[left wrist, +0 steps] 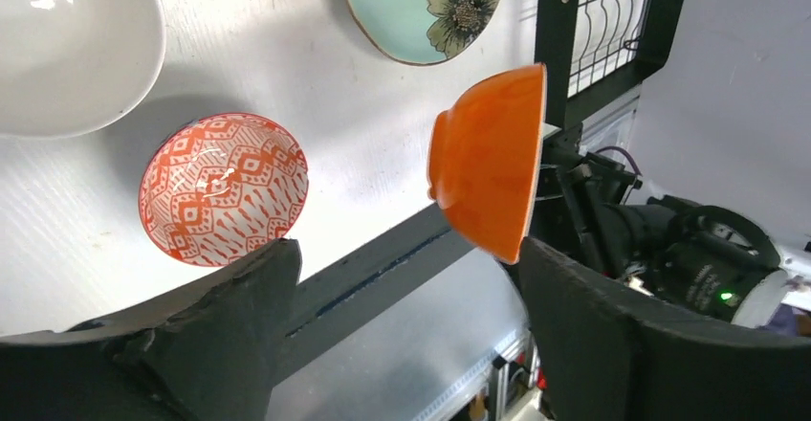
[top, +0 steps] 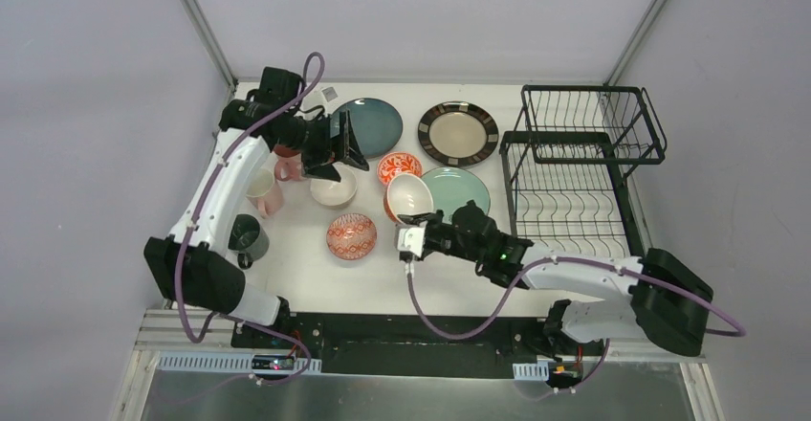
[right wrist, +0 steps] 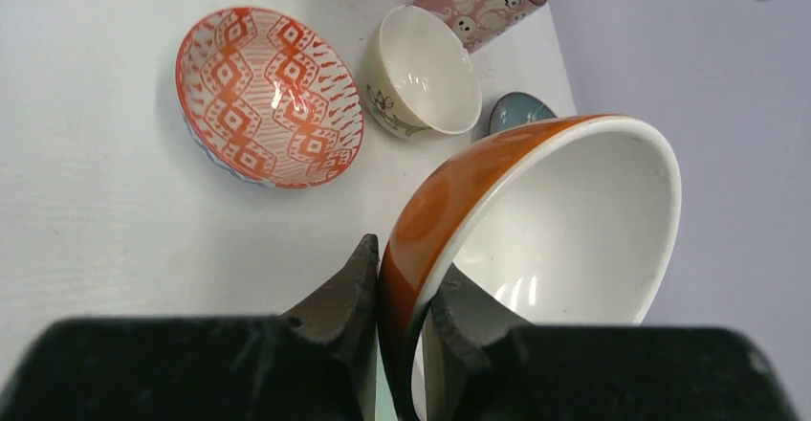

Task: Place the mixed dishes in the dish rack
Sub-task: Turn the bowl upside down on the dish rack.

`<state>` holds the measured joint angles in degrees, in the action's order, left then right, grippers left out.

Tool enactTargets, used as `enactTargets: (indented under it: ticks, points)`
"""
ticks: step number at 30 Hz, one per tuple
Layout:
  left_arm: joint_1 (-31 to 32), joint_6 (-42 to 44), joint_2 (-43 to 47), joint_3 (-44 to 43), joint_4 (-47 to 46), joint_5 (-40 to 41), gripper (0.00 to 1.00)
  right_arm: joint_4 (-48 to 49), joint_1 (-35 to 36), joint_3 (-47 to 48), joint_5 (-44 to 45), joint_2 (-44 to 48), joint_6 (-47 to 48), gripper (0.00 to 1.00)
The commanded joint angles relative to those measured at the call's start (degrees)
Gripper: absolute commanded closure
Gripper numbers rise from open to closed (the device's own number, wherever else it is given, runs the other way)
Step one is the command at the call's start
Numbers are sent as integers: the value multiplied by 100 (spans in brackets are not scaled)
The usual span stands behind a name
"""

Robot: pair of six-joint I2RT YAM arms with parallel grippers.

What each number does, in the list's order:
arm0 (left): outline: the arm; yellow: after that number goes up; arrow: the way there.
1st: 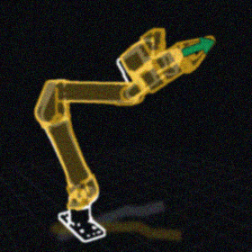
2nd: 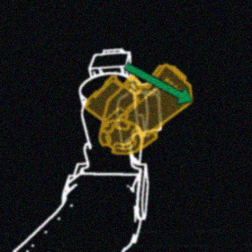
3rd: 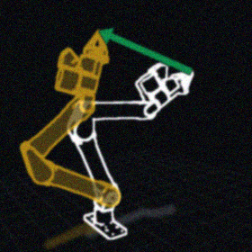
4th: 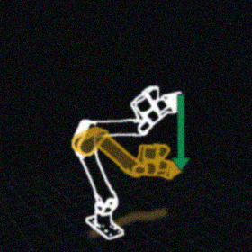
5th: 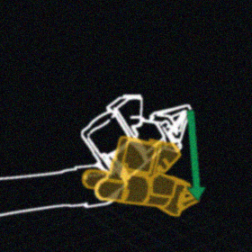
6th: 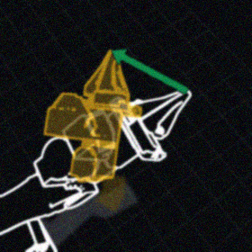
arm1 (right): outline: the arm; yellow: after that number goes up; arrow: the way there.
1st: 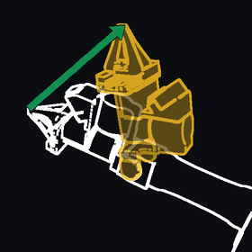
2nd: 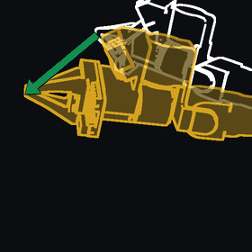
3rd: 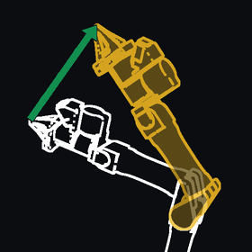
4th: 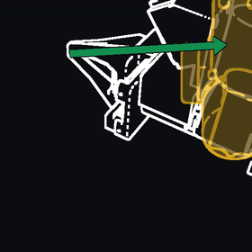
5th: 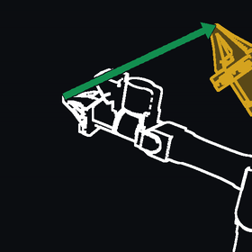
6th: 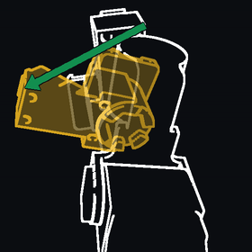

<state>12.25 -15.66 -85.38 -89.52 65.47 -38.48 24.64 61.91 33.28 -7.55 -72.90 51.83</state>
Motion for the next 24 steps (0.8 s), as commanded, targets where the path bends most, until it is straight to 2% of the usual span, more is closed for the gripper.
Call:
enactTargets:
  ticks: [1, 2, 6, 10, 15, 19, 24]
  points:
    - [-47, -32, 634, 463, -815, 159, 5, -465, -158, 413, 410, 773, -2542, 100]
    - [-47, -27, 707, 608, -885, 189, 1, -638, -224, 441, 418, 928, -2915, 100]
    - [-47, -59, 906, 1004, -1109, 411, 1, -1552, -767, 659, 304, 1383, -4504, 100]
    - [-47, -135, 1010, 1465, -1412, 425, 1, -2750, -1310, 1090, 130, 1708, -5679, 100]
    - [-47, -7, 1035, 1737, -1462, 598, 1, -3705, -1910, 1337, 71, 2064, -7089, 100]
    - [-47, 67, 1110, 1892, -1566, 741, 1, -4297, -2412, 1280, 135, 2500, -7739, 100]
    - [-47, 133, 1090, 2067, -1637, 710, 2, -5527, -3402, 1764, 72, 2671, -7572, 100]
